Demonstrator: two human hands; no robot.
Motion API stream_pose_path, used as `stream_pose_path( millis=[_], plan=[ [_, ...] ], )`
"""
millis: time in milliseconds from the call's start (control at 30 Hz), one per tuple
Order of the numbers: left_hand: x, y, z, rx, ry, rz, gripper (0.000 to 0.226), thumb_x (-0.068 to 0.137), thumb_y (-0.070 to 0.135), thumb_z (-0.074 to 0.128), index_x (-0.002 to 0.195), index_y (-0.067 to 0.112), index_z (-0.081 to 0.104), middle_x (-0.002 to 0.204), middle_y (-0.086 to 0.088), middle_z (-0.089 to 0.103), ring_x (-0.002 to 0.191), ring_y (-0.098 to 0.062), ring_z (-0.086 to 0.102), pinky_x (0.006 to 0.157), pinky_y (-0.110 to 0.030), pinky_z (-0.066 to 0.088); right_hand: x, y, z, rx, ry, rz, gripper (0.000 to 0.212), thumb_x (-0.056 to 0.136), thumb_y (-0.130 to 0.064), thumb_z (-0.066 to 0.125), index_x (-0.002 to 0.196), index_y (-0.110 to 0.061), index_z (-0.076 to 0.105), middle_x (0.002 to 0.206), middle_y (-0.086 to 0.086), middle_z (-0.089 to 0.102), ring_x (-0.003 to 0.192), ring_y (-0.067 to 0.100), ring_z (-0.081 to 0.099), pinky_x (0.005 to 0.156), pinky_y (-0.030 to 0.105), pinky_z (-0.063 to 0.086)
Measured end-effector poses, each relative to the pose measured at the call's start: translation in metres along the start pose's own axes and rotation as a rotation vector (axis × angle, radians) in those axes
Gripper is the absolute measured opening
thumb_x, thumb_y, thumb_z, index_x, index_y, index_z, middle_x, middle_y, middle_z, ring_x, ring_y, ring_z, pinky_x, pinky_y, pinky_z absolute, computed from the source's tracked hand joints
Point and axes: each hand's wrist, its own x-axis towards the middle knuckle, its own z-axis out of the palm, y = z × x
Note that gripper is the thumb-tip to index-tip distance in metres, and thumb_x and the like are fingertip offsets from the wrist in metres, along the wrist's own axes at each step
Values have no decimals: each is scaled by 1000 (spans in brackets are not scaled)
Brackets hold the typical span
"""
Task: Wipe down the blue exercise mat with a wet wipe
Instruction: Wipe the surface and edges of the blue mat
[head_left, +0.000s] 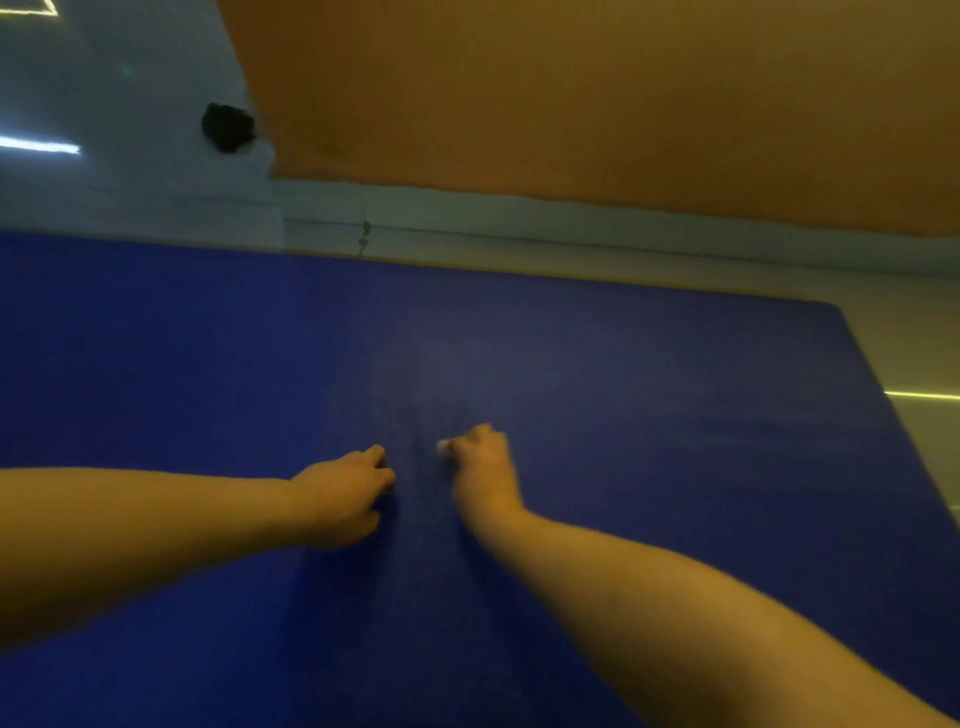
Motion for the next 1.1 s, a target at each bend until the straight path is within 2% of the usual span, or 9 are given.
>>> stream_pose_path(
  millis=[67,133,267,433,633,733,933,1033,1100],
  plan=[
    [7,15,-4,17,-3,16,30,97,32,51,126,25,54,131,2,39,110,-20,52,89,-38,51,-30,-16,12,88,-125,-125,6,89,-8,63,88,-13,60,99,13,46,85,25,45,76,42,43],
    [14,28,-7,43,-17,33,20,97,32,50,113,24,60,125,3,42,102,-20,54,89,-39,51,-50,-15,5,16,-221,-279,23,92,1,59,113,-7,65,107,15,48,94,29,43,77,37,38],
    [25,48,-8,61,-25,98,32,94,35,53,125,27,55,130,4,41,108,-20,54,88,-40,52,-55,34,-36,-67,-188,-311,20,95,-5,61,114,-4,67,107,18,52,97,33,47,82,39,42],
    [35,67,-10,103,-39,124,30,97,34,54,125,22,53,132,1,37,109,-23,54,81,-33,47,-58,138,-101,-144,5,-37,17,82,0,67,97,-4,75,90,18,58,85,39,57,77,36,47],
    [42,80,-13,128,-38,146,30,98,34,54,126,23,52,132,1,36,98,-21,53,82,-36,49,-80,202,-156,-242,201,571,29,95,1,57,122,-6,64,122,17,48,108,36,50,84,38,45],
    [43,86,-12,150,-34,168,29,97,33,54,124,23,52,131,1,36,91,-18,48,79,-35,48,-85,174,-136,-213,215,601,31,99,-1,52,128,-6,61,126,17,47,109,34,47,83,35,41],
    [25,96,-2,137,-12,227,31,97,28,53,127,21,49,136,1,33,107,-23,55,81,-36,49,-106,109,-88,-11,-50,223,23,103,-14,54,120,-8,68,111,12,54,104,28,53,93,35,47],
    [1,97,14,109,-51,265,33,96,27,53,128,20,47,139,1,32,113,-24,52,86,-37,48,-103,73,-97,218,-322,262,21,101,-23,61,113,-10,72,79,9,69,72,22,68,68,30,55],
    [-15,94,22,100,-88,290,34,96,29,53,128,21,47,139,1,32,114,-24,52,90,-40,49,-95,50,-111,343,-417,315,28,101,-34,62,116,-12,69,61,9,67,52,17,66,58,30,55]
  ],
)
